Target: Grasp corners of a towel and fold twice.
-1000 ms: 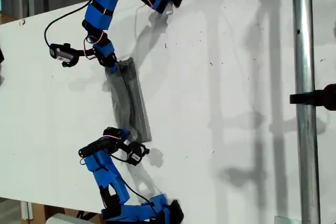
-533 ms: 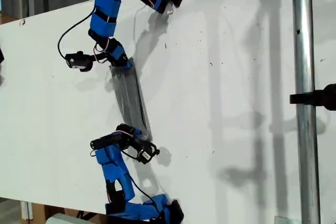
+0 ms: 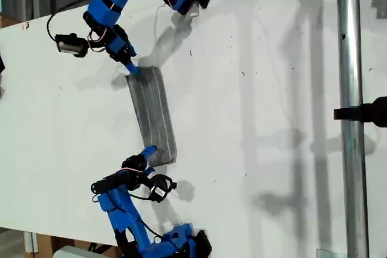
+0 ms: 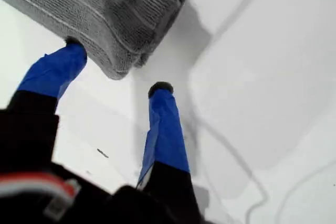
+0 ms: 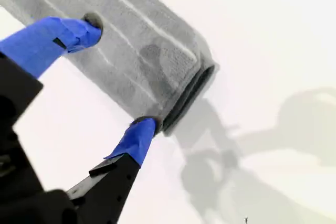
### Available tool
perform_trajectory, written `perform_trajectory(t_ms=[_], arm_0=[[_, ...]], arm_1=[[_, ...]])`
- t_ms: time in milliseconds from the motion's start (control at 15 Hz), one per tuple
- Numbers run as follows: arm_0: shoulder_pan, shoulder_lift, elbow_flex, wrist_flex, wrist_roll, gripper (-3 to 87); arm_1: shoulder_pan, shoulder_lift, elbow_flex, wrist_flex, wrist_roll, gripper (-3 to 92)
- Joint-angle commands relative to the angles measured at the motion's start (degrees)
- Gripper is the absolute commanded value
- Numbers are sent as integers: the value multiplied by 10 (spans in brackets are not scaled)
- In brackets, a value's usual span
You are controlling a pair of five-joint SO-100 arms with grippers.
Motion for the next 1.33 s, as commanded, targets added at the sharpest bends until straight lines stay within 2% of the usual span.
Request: perform_trajectory(t_ms=[0, 133, 200, 267, 333, 400, 467, 533, 667, 933, 1000, 1267], arm_0=[[-30, 113, 93, -48, -13, 312], [-20, 189, 185, -117, 11, 292], [-13, 239, 243, -152, 27, 267], [-11, 294, 313, -182, 35, 233], [-11, 357, 401, -219, 32, 190], [-4, 439, 509, -273, 25, 109], [16, 533, 622, -345, 17, -8], [39, 629, 713, -379, -5, -26], [53, 784, 819, -373, -25, -26], [40, 1200, 952, -269, -3, -26], [39, 1186, 954, -274, -1, -26], [35, 1194, 969, -272, -4, -26]], arm_1=[[66, 101, 62, -4, 24, 289], [105, 159, 149, -25, 46, 263], [120, 188, 191, -33, 51, 216], [138, 219, 228, -32, 63, 212], [149, 254, 262, -29, 64, 279], [150, 295, 291, -29, 64, 343], [135, 339, 313, -40, 61, 363], [116, 368, 325, -58, 61, 386], [78, 337, 322, -128, 60, 438], [30, 83, 264, -298, 58, 452], [21, 5, 226, -313, 48, 453], [-52, -195, 27, -287, 12, 434]])
